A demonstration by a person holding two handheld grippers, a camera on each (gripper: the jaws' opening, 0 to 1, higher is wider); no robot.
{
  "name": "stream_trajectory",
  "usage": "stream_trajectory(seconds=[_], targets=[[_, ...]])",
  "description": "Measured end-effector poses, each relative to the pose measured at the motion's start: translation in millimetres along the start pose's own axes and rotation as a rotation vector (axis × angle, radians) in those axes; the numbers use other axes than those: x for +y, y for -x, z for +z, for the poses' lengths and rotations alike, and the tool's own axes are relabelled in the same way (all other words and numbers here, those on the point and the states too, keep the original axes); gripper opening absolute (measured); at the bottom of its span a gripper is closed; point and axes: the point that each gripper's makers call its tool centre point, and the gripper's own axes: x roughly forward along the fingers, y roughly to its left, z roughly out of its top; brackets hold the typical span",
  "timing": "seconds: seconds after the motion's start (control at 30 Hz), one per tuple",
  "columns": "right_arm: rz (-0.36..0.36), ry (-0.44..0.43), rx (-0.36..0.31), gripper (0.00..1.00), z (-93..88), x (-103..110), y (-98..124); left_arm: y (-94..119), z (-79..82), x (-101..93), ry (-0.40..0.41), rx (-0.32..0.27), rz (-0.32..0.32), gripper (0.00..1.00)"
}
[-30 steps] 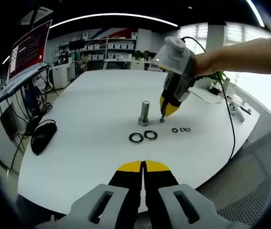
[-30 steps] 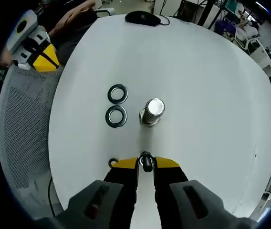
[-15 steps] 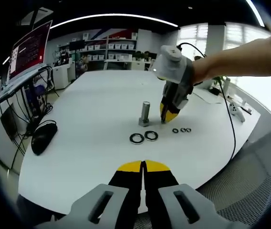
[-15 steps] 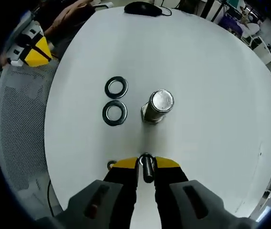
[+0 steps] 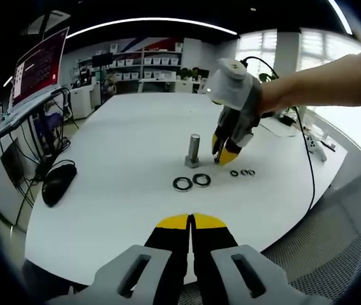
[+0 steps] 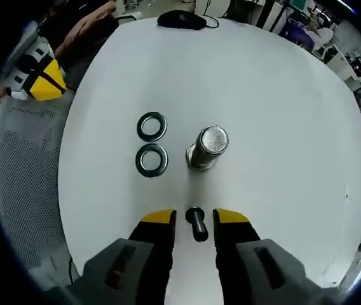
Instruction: Place the washer onto the threaded stud by aligning its center hole with the stud, sliding it down to the base, and recovering from edge contact or off-axis alignment until the washer reaches the visible bottom stop.
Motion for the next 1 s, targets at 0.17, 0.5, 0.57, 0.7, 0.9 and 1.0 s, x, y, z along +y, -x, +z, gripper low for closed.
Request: stream_trajectory(seconds=[0.17,0.5,0.57,0.7,0.9,1.0], targets=[[-0.043,-0.063,-0.033,0.37,-3.3,-7.3,5.4,-0.1,-1.1,-0.4,-0.003,0.006,-0.001,0.00],[-0.047,-0.204,-0.163,0.52,-20.4,-3.8,19.2,0.0,-3.6,0.7,0.013,0.014,0.003,0.00],[-0.034,-0.231,-0.192,0.54,-25.7,1.9,20.5,-0.1,-3.8,0.6,0.013,0.016,0.003,0.00],[-0.040,-0.251,-0.231,0.56,-35.5,8.1,23.9,-0.1,-4.2,0.4,0.011,0.017,0.002,0.00],[-0.045,-0.243,-0.288,0.59,-37.5,19.7,32.9,-0.2,-4.4,1.2,0.011,0.019,0.005,0.00],[-0.047,-0.256,-0.307,0.60,-40.0,23.2,35.5,-0.1,-5.0,1.2,0.012,0.022,0.006,0.00]])
